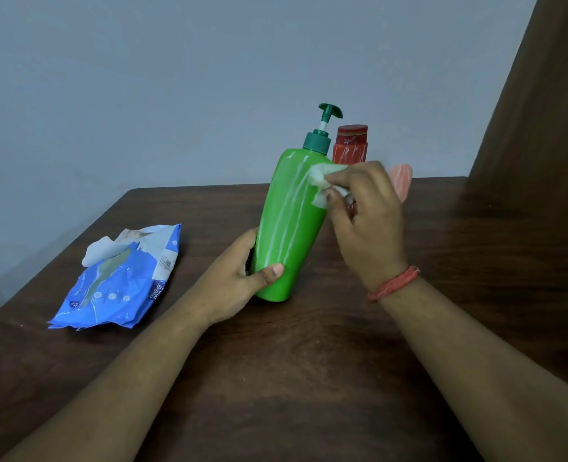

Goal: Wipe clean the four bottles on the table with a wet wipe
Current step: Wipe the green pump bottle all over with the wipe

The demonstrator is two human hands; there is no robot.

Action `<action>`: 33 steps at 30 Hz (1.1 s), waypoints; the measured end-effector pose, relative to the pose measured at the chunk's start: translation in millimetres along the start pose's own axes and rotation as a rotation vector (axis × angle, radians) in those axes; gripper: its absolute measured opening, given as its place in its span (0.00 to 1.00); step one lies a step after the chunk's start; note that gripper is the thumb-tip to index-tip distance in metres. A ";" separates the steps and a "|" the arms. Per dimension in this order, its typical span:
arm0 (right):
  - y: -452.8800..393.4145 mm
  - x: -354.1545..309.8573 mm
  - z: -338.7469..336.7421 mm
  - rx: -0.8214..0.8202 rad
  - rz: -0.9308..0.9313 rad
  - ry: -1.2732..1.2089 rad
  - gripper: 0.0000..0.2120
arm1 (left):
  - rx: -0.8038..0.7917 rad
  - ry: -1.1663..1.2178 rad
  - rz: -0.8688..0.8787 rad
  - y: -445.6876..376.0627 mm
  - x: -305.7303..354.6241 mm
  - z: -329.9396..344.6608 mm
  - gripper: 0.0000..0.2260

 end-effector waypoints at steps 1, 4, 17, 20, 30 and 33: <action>-2.3 0.8 -1.8 0.032 0.017 -0.005 0.05 | 0.000 -0.009 -0.001 -0.2 -0.6 0.2 0.24; -2.2 0.5 -0.8 -0.027 -0.055 0.012 0.05 | 0.001 -0.025 -0.002 0.3 -0.8 -0.1 0.24; -2.7 1.3 -2.3 -0.009 -0.050 0.036 0.05 | -0.015 -0.048 0.002 -0.5 0.1 -0.4 0.30; 1.3 -2.5 1.6 -0.090 -0.115 0.125 0.05 | -0.005 -0.046 0.007 0.0 1.3 -0.2 0.29; -6.9 -3.7 -14.2 0.064 -0.043 0.129 0.04 | -0.018 -0.097 0.044 -1.5 3.2 3.8 0.24; -0.8 -12.2 -7.8 -0.034 -0.145 0.156 0.05 | -0.004 -0.097 0.060 -0.5 3.3 3.2 0.25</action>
Point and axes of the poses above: each hand's wrist, its own y-axis away from the middle knuckle, its own z-axis out of the palm, x = y × z, the point moved 2 cm from there along -y, towards the middle knuckle, and after that the axes turned 8 degrees about z, right-handed, at the moved point
